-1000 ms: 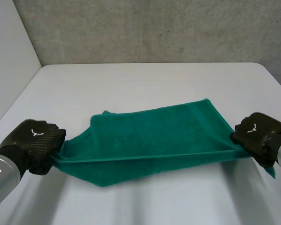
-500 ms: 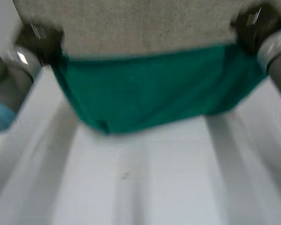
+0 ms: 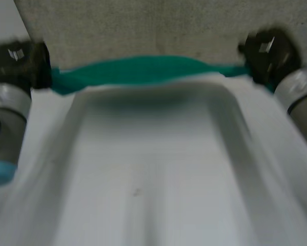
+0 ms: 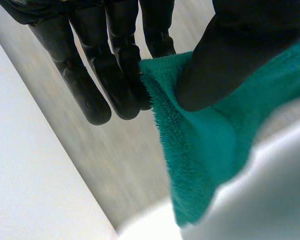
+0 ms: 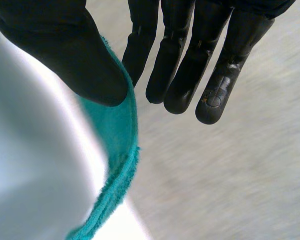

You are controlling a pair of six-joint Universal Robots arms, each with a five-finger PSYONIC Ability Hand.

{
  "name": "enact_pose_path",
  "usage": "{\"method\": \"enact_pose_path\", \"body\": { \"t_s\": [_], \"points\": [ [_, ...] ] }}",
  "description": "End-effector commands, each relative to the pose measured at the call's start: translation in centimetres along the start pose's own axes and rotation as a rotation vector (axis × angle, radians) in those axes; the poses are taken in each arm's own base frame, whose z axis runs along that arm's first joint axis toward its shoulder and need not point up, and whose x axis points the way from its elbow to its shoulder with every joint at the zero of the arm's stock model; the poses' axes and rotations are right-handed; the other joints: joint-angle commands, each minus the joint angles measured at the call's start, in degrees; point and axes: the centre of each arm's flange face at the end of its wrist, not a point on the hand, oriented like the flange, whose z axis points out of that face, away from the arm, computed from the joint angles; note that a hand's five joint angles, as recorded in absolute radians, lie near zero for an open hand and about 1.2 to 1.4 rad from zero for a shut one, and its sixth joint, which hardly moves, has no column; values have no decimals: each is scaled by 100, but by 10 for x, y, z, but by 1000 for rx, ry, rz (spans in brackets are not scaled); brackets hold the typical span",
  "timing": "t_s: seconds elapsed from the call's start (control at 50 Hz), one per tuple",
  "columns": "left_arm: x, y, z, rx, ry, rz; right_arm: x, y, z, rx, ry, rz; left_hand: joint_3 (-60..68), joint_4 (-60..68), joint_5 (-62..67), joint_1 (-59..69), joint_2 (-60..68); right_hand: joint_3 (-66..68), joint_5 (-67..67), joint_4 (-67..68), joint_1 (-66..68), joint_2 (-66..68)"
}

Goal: Fold the towel.

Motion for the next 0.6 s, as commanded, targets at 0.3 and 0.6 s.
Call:
{"method": "enact_pose_path", "body": {
  "t_s": [0.3,0.6],
  "points": [
    [4,94,-124,-672,212,29,-59,86,-113,-666,-621,-174,1159,1144,1238,1623,1146,1217,1266,1163,2392,1289],
    [4,97,-77,-542,202,53,-52,110,-60,-569,-463,-226,1159,1144,1238,1623,1146,1217,1266,1163,2392,1289]
  ]
}}
